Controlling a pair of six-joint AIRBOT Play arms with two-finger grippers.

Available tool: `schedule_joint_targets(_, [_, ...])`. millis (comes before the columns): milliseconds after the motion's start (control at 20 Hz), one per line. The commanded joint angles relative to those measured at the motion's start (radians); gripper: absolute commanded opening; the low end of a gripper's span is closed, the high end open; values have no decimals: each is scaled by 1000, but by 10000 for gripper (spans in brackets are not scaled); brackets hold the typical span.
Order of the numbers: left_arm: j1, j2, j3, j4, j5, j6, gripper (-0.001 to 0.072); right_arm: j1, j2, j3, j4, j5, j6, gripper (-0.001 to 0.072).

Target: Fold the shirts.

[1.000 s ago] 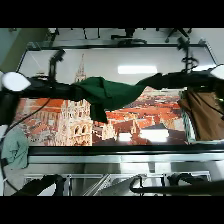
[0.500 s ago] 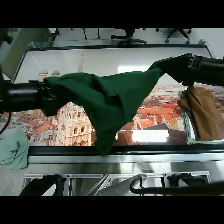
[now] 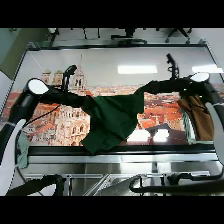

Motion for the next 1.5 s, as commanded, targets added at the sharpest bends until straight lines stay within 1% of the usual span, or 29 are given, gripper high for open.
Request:
schedule_joint_targets(0, [87, -182, 95, -6, -45, 16, 673, -24, -161, 19, 66, -18, -37, 330])
schedule_joint_targets(150, [195, -218, 187, 2, -164, 15, 673, -109, -97, 44, 35, 48, -26, 331])
schedule_joint_targets(200, [228, -214, 187, 0, -190, 15, 673, -143, -61, 44, -2, 75, 8, 330])
schedule_joint_targets(250, [252, -214, 187, 3, -224, 15, 672, -179, -19, 42, -67, 97, 55, 346])
schedule_joint_targets(300, [269, -214, 181, 3, -258, 15, 672, -204, 17, 39, -147, 111, 100, 426])
schedule_joint_targets(350, [279, -208, 158, 1, -279, 15, 672, -222, 57, 24, -240, 124, 161, 444])
schedule_joint_targets(400, [280, -196, 111, 2, -285, 16, 672, -230, 95, -6, -312, 138, 206, 443])
schedule_joint_targets(450, [273, -180, 51, 2, -282, 16, 672, -230, 135, -51, -369, 153, 236, 443])
schedule_joint_targets(500, [262, -161, -17, 3, -273, 21, 672, -227, 178, -116, -389, 171, 249, 443])
schedule_joint_targets(600, [235, -118, -170, 3, -243, 48, 672, -208, 263, -272, -384, 172, 248, 443])
schedule_joint_targets(650, [219, -98, -241, 3, -208, 55, 672, -186, 301, -355, -384, 149, 248, 443])
schedule_joint_targets(750, [191, -66, -351, 1, -122, 61, 672, -122, 344, -493, -380, 62, 248, 443])
schedule_joint_targets(850, [152, -49, -428, -3, -48, 61, 672, -44, 336, -575, -343, -42, 238, 443])
schedule_joint_targets(950, [98, -47, -483, -14, 27, 61, 672, 35, 296, -591, -303, -148, 214, 442])
schedule_joint_targets(1100, [24, -47, -520, -34, 147, 60, 672, 123, 218, -591, -206, -301, 140, 442])
schedule_joint_targets(1200, [-9, -47, -518, -34, 200, 60, 672, 147, 169, -589, -134, -355, 81, 442])
schedule_joint_targets(1250, [-14, -47, -518, -33, 221, 60, 671, 149, 142, -577, -99, -358, 53, 441])
schedule_joint_targets(1300, [-14, -47, -518, -34, 242, 60, 606, 149, 121, -563, -82, -358, 37, 440])
schedule_joint_targets(1350, [-13, -47, -518, -33, 253, 61, 448, 149, 101, -546, -79, -358, 37, 435])
schedule_joint_targets(1400, [-9, -47, -518, -34, 256, 61, 356, 149, 87, -532, -79, -357, 37, 435])
schedule_joint_targets(1450, [0, -47, -517, -34, 258, 61, 351, 149, 74, -521, -79, -354, 37, 433])
